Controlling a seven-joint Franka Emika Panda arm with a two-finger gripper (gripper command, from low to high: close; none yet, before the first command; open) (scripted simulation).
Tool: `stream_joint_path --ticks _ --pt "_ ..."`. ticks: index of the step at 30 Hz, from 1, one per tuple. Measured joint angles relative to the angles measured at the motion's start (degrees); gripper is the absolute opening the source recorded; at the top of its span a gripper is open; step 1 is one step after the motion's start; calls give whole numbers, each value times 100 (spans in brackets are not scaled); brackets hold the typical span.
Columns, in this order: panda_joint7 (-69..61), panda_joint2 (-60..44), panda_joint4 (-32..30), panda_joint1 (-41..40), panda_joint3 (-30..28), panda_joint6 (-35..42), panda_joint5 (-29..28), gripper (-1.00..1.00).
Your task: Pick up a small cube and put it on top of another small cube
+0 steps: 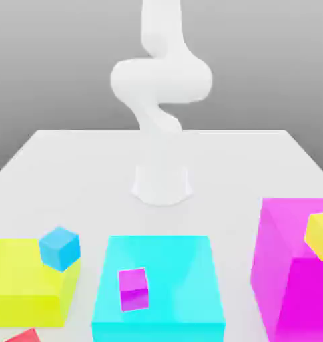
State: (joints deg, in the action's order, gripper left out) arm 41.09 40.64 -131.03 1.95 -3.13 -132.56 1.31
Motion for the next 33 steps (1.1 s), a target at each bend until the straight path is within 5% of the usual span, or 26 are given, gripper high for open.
stream_joint_path --ticks 15,24,33 --pt "-3235 -3140 452 768 -1656 -468 1301 0" --pt "-5108 -4987 717 388 -1802 -758 2001 0" --pt "-6406 -6560 916 -109 -1810 -1259 1832 0"
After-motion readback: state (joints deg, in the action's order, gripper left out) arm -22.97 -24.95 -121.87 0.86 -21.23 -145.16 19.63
